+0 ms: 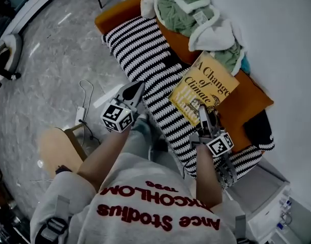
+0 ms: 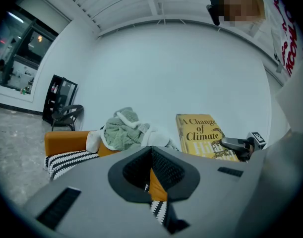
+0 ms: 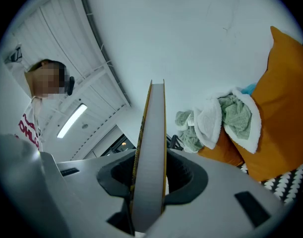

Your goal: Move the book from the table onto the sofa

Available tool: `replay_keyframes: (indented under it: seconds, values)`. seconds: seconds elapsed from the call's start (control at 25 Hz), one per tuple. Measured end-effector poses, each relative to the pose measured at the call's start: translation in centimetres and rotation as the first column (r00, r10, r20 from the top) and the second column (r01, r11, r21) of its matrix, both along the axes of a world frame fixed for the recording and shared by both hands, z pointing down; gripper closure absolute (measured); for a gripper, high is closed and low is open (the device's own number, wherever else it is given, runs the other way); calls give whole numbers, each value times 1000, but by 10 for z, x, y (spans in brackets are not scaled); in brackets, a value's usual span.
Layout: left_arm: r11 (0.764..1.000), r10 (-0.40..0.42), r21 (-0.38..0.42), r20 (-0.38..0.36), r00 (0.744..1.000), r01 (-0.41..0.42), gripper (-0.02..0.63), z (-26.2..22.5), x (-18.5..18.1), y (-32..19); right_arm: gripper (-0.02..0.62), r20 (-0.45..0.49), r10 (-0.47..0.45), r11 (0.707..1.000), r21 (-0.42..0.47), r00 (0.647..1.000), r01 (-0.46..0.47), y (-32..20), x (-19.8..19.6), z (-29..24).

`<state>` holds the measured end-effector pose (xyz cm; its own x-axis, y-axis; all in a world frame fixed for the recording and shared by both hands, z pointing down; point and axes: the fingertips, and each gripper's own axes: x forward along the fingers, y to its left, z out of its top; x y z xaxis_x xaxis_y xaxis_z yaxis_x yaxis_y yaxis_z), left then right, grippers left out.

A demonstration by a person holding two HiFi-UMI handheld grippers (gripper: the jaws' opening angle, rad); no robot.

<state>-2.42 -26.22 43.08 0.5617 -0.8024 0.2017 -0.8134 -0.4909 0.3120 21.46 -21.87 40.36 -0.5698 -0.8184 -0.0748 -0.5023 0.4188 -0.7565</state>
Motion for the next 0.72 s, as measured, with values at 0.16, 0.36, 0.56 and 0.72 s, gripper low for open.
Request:
replay_keyframes:
  seconds: [0.16,0.36,0.56,0.72]
  values:
    - [1000,2,-9,5,1000,-1,589,12,-4,-13,434,-3,18,1000,-23,1000,-18,-12,2,19]
    - [1000,4,-25,9,1000,-4,589,29,-1,-28,434,-42,24,997,-76,999,-27,-19,8,57]
    - [999,15,-33,54,998,-14,589,50,2,-43,434,29,84,983,-164,996,-78,-29,13,104]
    - [999,24,-37,44,999,-22,589,64,4,-56,434,65,138,966,-230,988,-119,-34,14,140]
